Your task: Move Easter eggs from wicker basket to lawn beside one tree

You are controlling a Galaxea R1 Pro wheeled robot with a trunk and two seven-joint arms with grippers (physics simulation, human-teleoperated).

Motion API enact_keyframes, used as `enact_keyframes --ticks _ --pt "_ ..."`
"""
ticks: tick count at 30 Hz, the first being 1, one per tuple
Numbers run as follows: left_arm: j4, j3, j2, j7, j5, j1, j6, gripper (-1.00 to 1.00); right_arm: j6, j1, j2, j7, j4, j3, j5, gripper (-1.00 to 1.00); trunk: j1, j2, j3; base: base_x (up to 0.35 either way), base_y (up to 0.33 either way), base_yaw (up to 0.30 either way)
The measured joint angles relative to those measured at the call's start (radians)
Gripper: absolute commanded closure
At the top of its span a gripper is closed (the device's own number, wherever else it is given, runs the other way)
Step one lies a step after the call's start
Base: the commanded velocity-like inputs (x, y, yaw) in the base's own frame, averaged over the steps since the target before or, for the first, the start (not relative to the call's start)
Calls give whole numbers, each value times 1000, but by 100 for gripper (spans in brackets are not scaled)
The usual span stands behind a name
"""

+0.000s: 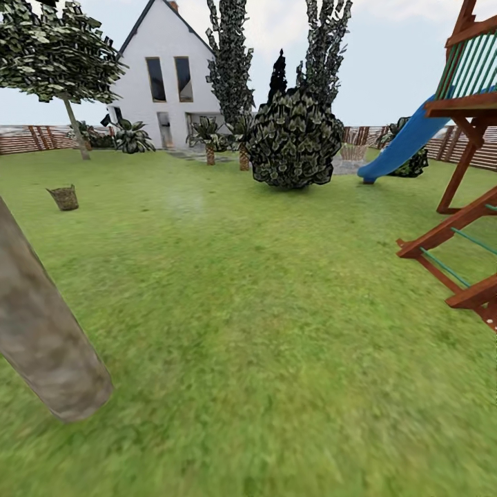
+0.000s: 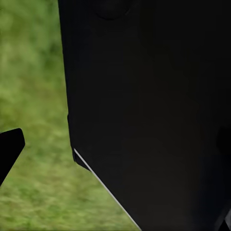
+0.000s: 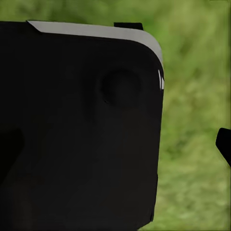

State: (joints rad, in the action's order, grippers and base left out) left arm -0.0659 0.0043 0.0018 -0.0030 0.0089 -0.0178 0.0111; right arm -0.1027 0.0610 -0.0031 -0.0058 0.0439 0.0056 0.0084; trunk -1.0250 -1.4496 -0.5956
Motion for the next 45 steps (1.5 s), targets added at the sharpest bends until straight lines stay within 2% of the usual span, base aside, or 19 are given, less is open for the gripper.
enact_keyframes --ticks 7,24,45 --pt "0 0 1 0 1 0 0 -100 3 6 4 0 1 -1 -1 -100 0 0 -1 0 0 32" --pt "0 0 1 -1 1 0 0 -100 3 6 6 0 0 -3 -3 -100 0 0 -21 7 0 173" --pt "0 0 1 -1 1 0 0 -100 3 6 5 0 -1 -10 -10 -100 1 0 -50 294 0 144"
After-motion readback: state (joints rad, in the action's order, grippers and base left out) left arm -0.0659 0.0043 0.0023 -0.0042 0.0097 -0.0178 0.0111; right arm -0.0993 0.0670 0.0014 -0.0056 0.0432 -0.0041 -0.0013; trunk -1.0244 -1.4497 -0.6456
